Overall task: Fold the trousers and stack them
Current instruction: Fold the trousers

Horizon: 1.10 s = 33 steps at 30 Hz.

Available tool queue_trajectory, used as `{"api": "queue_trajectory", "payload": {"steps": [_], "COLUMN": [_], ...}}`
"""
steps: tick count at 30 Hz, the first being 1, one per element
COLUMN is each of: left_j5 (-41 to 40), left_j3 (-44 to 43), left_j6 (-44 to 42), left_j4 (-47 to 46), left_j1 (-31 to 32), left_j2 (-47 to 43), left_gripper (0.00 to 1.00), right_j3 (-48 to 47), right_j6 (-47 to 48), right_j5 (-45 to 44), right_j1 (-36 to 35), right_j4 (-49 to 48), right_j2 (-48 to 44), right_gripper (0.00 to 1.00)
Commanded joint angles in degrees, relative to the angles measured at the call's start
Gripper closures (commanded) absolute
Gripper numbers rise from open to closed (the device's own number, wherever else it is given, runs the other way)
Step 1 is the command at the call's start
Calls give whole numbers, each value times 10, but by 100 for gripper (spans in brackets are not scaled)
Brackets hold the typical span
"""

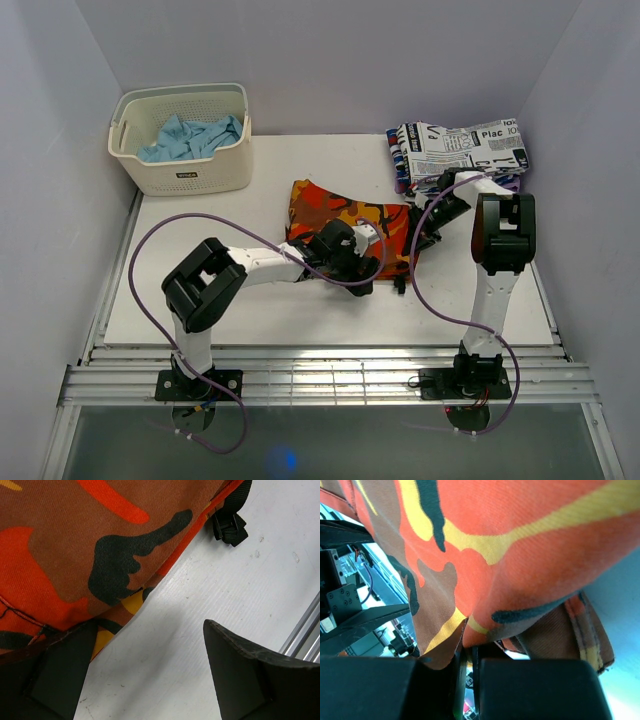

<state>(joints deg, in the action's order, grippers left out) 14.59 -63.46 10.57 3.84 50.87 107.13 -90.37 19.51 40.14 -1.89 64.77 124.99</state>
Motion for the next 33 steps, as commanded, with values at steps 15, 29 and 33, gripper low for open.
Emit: {"api": "queue_trajectory", "payload": {"steps": [15,29,33], "left_j5": [17,27,26], "left_j3": [-16,-23,-11], "left_j6": [10,29,34], "left_j4": [57,78,71], "left_j1": [7,9,12], "left_j2": [-18,-17,-31], "left_gripper": [2,2,2], "right_j3": [-19,-25,-19], "right_j6": [-3,-3,-3], "right_j5": [22,31,30], "right_j1": [-1,-1,-1], "right_j4": [23,28,24], "right_j2": [-25,-36,-35], "right_gripper": [92,92,92]}}
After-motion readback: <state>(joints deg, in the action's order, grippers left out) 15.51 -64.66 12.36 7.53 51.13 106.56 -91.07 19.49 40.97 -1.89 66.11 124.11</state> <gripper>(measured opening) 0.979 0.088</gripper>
